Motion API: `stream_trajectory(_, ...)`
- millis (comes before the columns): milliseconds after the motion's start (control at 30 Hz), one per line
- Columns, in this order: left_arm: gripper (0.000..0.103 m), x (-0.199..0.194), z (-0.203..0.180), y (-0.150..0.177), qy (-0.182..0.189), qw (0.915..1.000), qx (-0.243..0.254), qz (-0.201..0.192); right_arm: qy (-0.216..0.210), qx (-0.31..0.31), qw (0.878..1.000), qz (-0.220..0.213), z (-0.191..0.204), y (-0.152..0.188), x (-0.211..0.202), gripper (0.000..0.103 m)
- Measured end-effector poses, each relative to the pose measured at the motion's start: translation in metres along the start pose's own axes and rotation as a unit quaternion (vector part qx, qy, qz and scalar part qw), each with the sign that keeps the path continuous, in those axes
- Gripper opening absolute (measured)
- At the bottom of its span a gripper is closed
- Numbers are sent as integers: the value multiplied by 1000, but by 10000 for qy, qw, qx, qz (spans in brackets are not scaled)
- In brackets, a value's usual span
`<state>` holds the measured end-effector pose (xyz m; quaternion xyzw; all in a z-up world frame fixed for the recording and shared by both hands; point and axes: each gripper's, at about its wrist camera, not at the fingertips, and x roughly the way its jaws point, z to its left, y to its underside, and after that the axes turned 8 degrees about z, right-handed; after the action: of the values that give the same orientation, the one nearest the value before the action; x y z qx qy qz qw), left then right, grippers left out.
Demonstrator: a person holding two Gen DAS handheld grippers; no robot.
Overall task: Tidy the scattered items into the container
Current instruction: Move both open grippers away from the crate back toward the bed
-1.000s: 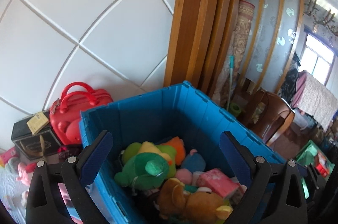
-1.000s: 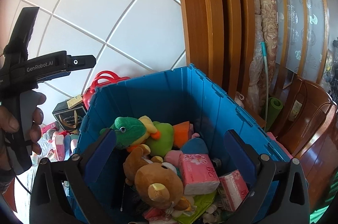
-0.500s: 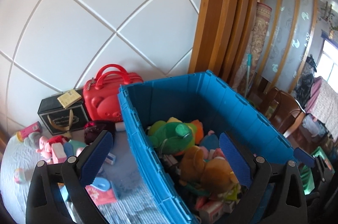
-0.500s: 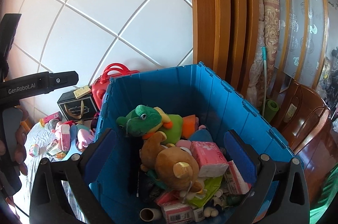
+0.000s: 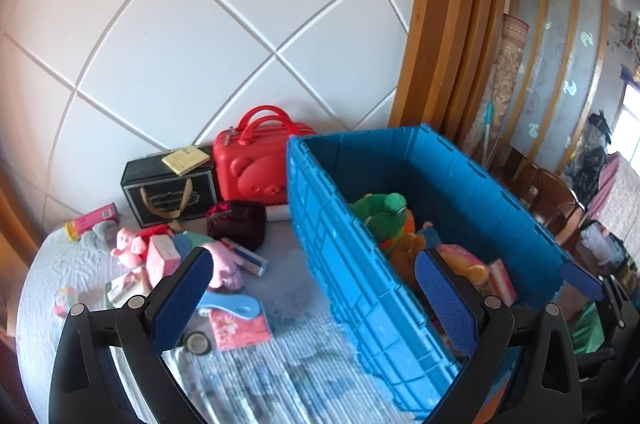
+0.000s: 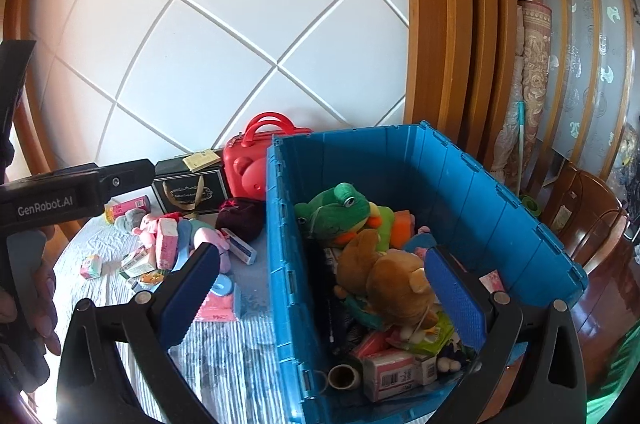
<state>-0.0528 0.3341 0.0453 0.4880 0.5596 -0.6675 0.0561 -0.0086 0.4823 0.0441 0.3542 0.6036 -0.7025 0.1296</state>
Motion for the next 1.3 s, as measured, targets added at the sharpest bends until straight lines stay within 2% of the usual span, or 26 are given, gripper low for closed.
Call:
stream_trajectory(233, 102, -36, 54, 41, -530, 9985, -155, 56, -331, -287, 9990, 63, 62, 17, -10, 103)
stream_trajectory(467, 102, -64, 107, 85, -799, 9953, -510, 203, -607, -579, 9964, 131, 112, 34, -18, 103)
stream_trajectory(967, 102, -117, 176, 161, -1366, 9860, -882, 379, -1165, -932, 9885, 235, 188, 68, -40, 103)
stream_trajectory(1167, 102, -136, 200, 189, -1491, 9821, -1066, 431, -1327, -1069, 9851, 243, 213, 78, -49, 103)
stream_trajectory(1300, 102, -146, 212, 203, -1348, 9820, -1252, 439, -1396, -1121, 9836, 209, 224, 82, -57, 103)
